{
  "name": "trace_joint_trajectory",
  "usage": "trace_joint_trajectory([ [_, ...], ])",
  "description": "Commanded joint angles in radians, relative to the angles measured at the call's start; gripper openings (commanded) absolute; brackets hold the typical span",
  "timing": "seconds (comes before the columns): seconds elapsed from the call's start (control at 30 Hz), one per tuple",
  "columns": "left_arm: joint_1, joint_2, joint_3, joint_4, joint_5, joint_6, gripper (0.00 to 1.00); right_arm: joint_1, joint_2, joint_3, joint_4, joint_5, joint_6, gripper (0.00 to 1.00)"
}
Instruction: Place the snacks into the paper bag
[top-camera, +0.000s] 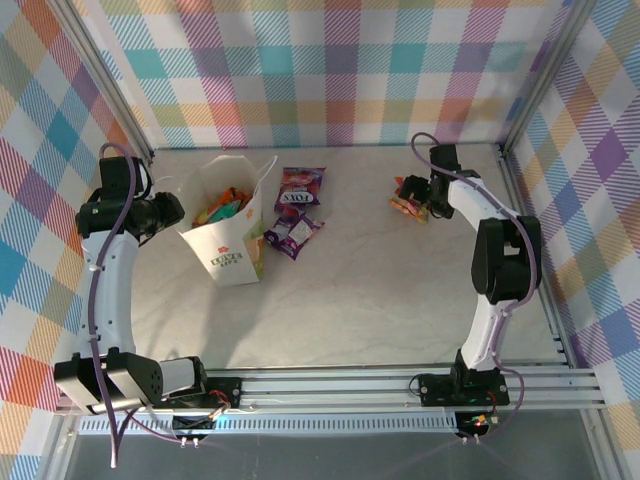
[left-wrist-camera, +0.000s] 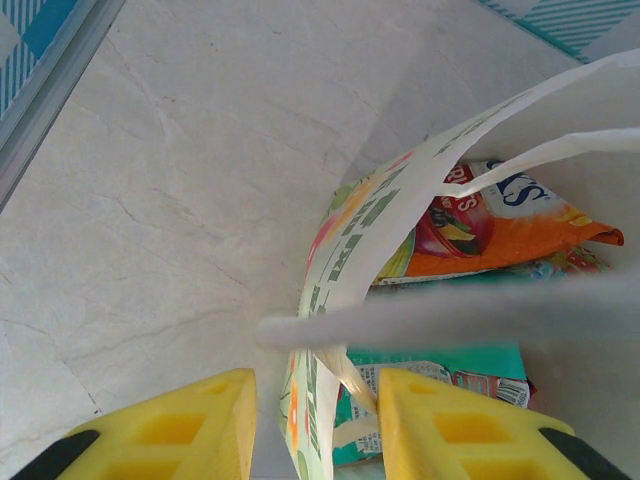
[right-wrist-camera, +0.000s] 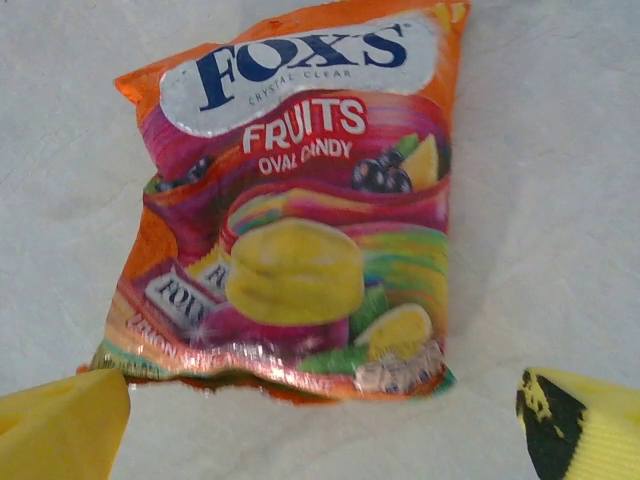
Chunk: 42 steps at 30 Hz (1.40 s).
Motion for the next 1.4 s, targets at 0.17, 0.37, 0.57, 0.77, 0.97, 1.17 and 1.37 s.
trace_joint_trajectory([
  [0.17, 0.017, -0.03, 0.015, -0.018, -0.024, -0.002, 0.37, -0.03, 0.111, 0.093, 0.018, -0.098, 0.009, 0.99],
  [0.37, 0.018, -0.028, -0.004, -0.018, -0.036, 0.004, 0.37, -0.051, 0.125, 0.087, 0.016, -0.096, 0.003, 0.99],
  [0.57, 0.018, -0.017, -0.006, -0.017, -0.034, 0.002, 0.38, -0.066, 0.107, 0.065, 0.017, -0.113, 0.0, 0.99],
  [0.77, 0.018, -0.015, -0.006, -0.018, -0.036, 0.004, 0.38, -0.077, 0.119, 0.061, 0.022, -0.142, -0.004, 0.99],
  [0.97, 0.018, -0.011, 0.002, -0.027, -0.043, 0.007, 0.39, -0.097, 0.147, 0.065, 0.034, -0.194, 0.016, 0.99],
  [1.17, 0.017, -0.012, 0.012, -0.032, -0.046, 0.007, 0.39, -0.104, 0.169, 0.076, -0.013, -0.194, 0.014, 0.99],
  [1.37, 0.017, -0.011, 0.016, -0.037, -0.043, 0.007, 0.39, -0.103, 0.193, 0.079, -0.02, -0.215, 0.0, 0.99],
])
